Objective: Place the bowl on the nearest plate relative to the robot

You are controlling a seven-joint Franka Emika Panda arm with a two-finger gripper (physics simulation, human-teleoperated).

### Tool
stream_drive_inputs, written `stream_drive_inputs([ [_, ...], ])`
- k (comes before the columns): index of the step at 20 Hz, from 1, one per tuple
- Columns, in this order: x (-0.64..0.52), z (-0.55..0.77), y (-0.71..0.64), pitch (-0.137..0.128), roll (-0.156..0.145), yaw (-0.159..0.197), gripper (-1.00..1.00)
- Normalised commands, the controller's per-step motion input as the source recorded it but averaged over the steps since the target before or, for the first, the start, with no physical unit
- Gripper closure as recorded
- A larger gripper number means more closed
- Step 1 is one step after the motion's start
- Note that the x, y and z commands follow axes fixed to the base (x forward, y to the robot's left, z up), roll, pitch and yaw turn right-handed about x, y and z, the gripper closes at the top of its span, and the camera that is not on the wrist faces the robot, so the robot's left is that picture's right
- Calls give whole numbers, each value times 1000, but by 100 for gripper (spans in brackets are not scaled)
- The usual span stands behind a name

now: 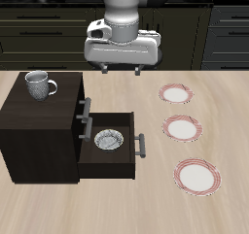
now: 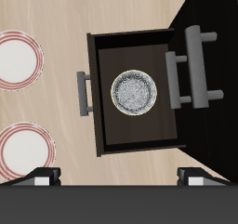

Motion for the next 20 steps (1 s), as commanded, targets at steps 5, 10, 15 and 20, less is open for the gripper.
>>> stream_drive_inputs([
  [5,256,93,73,-44,3,-17,-100],
  [10,280,10,-4,-18,15,-40,-100],
  [15,30,-38,-94,-32,-53,-144,-100],
  [20,-24,-26,-41,-28,-28,-316,-100],
])
